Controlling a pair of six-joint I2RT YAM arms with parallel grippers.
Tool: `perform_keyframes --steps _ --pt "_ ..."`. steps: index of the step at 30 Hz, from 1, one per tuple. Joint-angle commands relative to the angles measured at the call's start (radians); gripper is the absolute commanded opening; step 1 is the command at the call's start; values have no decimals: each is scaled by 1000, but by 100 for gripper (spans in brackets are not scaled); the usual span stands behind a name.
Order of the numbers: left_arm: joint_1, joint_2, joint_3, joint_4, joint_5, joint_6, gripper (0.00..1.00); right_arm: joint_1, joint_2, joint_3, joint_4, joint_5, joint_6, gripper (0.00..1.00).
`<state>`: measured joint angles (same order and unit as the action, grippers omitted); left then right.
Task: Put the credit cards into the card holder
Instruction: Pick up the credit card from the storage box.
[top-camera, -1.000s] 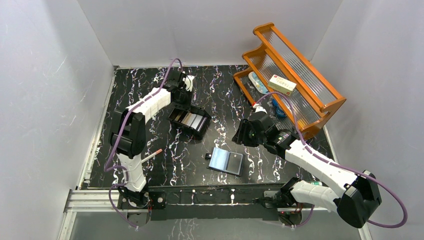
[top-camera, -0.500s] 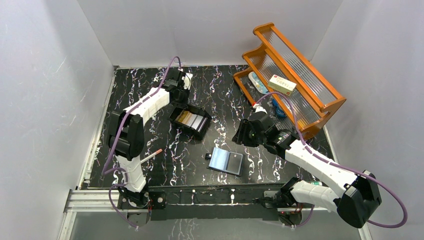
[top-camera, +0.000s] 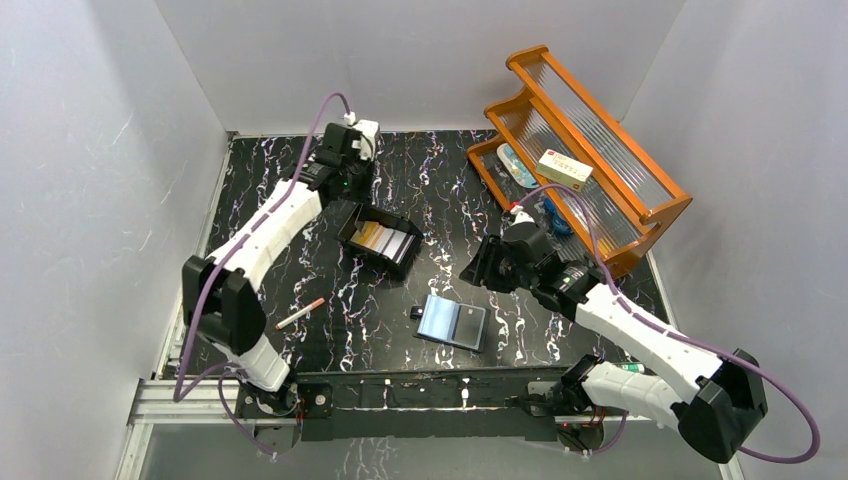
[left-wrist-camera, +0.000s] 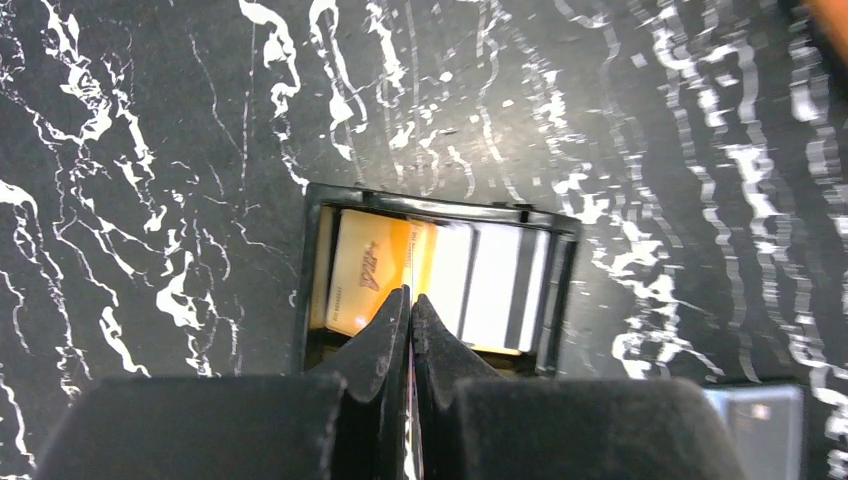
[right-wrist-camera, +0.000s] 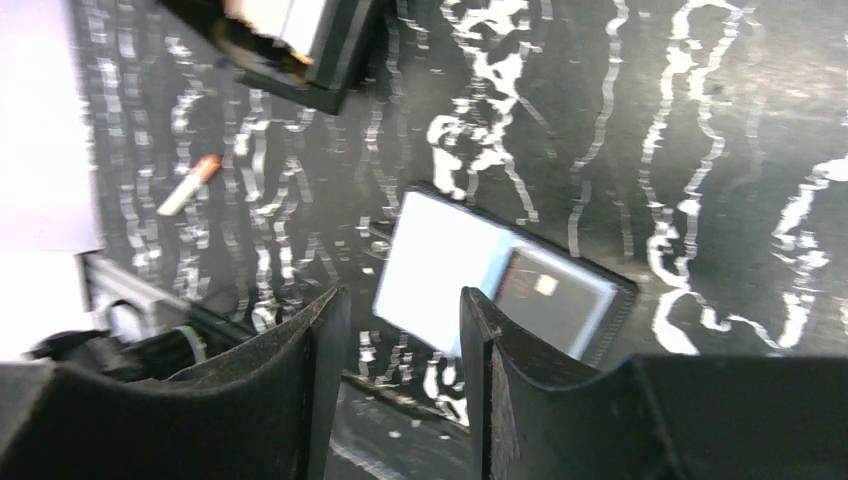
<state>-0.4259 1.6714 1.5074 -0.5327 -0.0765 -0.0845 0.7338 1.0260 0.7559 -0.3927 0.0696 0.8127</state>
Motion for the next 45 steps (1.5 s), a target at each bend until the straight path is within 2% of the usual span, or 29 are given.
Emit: perform_keyframes --steps 1,6,9,15,22,24,26,34,39,41,43,44,45 --pt "-1 -146 15 -11 154 -115 0 -2 -72 -20 190 -117 95 52" --pt "0 -292 -106 110 393 -297 0 -2 -108 -103 457 -265 211 54" --pt "0 -370 -180 172 487 -393 0 -2 -120 -145 580 -304 268 53" --pt "0 -472 -353 409 716 -620 0 -1 -147 -156 680 -292 298 54" --pt "0 -498 -505 689 869 -862 0 -1 -125 -185 830 -301 366 55" --pt "0 -503 -569 797 892 -949 0 -2 -95 -191 903 -328 396 53" --pt "-1 -509 -598 838 896 -980 0 -2 -82 -186 910 -335 399 51" --pt "-1 -516 -672 935 903 -1051 0 -1 -86 -195 911 -309 400 36" --pt "-1 -524 -695 972 900 -1079 0 -2 -86 -212 926 -302 409 29" --pt "0 -527 -693 954 898 -1067 0 -2 -82 -214 934 -310 405 20" --pt "-1 -527 -686 924 894 -1046 0 -1 -85 -220 934 -309 401 5" --pt "-1 -527 -680 888 889 -1031 6 -1 -91 -226 932 -308 396 0" --pt "-1 -531 -673 850 878 -1009 15 -2 -100 -234 922 -303 389 0"
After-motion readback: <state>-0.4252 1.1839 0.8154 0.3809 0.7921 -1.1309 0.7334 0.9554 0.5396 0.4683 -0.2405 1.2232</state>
